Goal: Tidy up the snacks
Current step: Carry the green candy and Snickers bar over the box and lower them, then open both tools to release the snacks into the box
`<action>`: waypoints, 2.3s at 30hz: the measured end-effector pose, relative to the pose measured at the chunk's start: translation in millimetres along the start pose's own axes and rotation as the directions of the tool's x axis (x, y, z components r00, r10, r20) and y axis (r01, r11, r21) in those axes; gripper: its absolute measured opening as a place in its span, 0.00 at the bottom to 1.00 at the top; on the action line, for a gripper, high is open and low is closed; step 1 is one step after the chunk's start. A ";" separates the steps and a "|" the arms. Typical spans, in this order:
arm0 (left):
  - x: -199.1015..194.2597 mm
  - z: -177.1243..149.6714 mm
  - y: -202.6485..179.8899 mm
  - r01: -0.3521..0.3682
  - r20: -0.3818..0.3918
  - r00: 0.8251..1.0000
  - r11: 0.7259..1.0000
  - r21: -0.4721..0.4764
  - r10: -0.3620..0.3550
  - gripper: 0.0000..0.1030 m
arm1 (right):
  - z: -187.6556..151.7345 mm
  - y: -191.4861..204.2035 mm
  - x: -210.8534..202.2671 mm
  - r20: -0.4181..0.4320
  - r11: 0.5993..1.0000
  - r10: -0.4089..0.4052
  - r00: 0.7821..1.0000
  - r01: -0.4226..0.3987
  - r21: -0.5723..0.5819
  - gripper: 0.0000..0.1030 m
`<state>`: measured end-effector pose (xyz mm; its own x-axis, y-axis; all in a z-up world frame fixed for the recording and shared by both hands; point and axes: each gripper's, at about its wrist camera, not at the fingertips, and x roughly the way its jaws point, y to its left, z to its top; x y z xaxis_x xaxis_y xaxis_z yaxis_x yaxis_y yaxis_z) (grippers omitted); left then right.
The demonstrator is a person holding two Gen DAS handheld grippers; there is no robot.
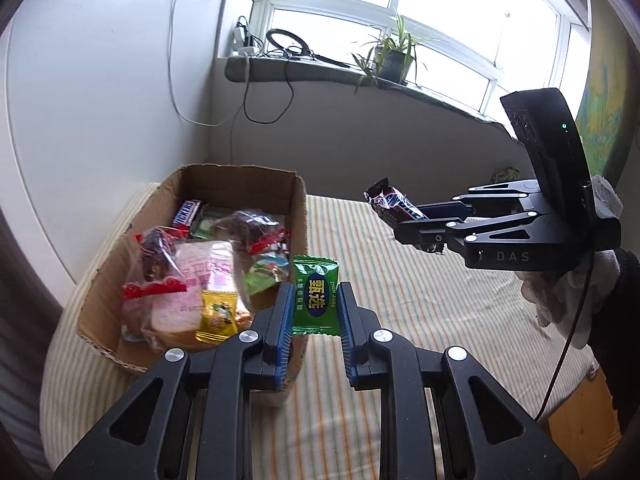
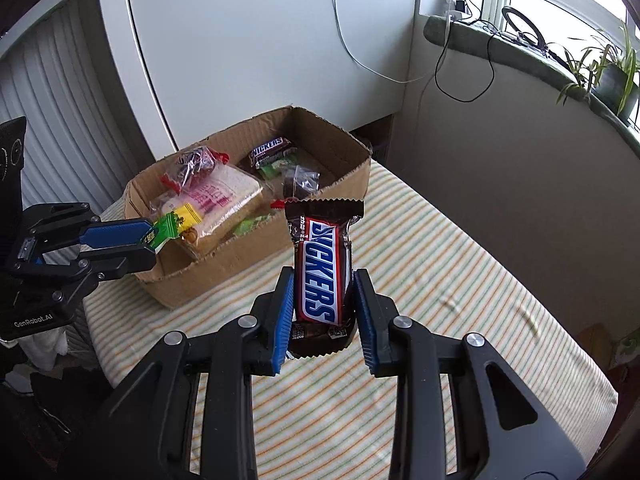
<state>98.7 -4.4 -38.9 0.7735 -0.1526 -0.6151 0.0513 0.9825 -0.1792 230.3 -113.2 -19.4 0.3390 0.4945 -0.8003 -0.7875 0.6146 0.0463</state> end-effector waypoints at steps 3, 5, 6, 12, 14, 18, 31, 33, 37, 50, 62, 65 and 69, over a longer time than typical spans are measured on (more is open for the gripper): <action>-3.6 4.6 10.8 -0.017 0.010 1.000 1.000 -0.010 0.017 0.19 | 13.0 4.0 8.2 0.002 1.000 0.010 1.000 -0.010 -0.001 0.29; -6.2 6.0 19.1 -0.027 0.014 1.000 0.999 -0.017 0.028 0.19 | 21.6 7.8 14.1 0.003 1.000 0.015 1.000 -0.015 -0.006 0.29; -7.5 6.7 23.6 -0.031 0.015 0.999 0.999 -0.020 0.032 0.19 | 24.4 9.1 16.7 0.003 1.000 0.018 1.000 -0.018 -0.010 0.29; -9.9 10.5 45.2 -0.063 0.021 0.998 0.997 -0.036 0.064 0.19 | 46.7 19.0 36.8 -0.005 0.999 0.029 1.000 -0.029 -0.028 0.29; -10.4 12.4 50.4 -0.072 0.023 0.997 0.997 -0.038 0.073 0.19 | 52.9 21.4 44.0 -0.010 0.999 0.035 0.999 -0.035 -0.029 0.29; -10.1 13.9 59.7 -0.088 0.026 0.996 0.995 -0.046 0.089 0.19 | 62.2 25.9 57.9 -0.020 0.998 0.049 0.999 -0.049 -0.028 0.29; -3.3 16.2 70.9 -0.114 0.020 0.993 0.992 -0.050 0.115 0.19 | 78.1 36.8 94.9 -0.047 0.997 0.073 0.996 -0.074 -0.018 0.29; -2.5 18.2 70.8 -0.118 0.018 0.993 0.992 -0.051 0.119 0.19 | 79.4 37.4 98.9 -0.052 0.997 0.070 0.996 -0.071 -0.017 0.29; -1.1 20.7 70.8 -0.122 0.017 0.992 0.991 -0.058 0.123 0.19 | 80.5 37.0 104.9 -0.062 0.997 0.078 0.995 -0.078 -0.008 0.29; -0.6 22.1 69.4 -0.145 0.024 0.989 0.988 -0.061 0.146 0.21 | 76.8 36.0 103.0 -0.050 0.996 0.086 0.995 -0.086 -0.005 0.30; -4.6 21.9 69.2 -0.151 0.035 0.987 0.986 -0.066 0.154 0.21 | 72.8 37.9 85.6 -0.028 0.998 0.068 0.997 -0.068 -0.011 0.30; -9.7 21.0 67.5 -0.153 0.044 0.987 0.986 -0.066 0.156 0.21 | 69.5 39.1 78.1 -0.017 0.998 0.063 0.998 -0.063 -0.013 0.30; -17.6 20.3 64.4 -0.157 0.058 0.985 0.985 -0.064 0.161 0.21 | 64.7 40.1 65.4 0.007 0.999 0.053 0.999 -0.053 -0.004 0.30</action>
<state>101.2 63.7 -24.0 0.8068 0.0138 -0.5907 -0.1117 0.9853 -0.1295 254.2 -16.4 -31.2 0.3001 0.5310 -0.7925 -0.8064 0.5850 0.0866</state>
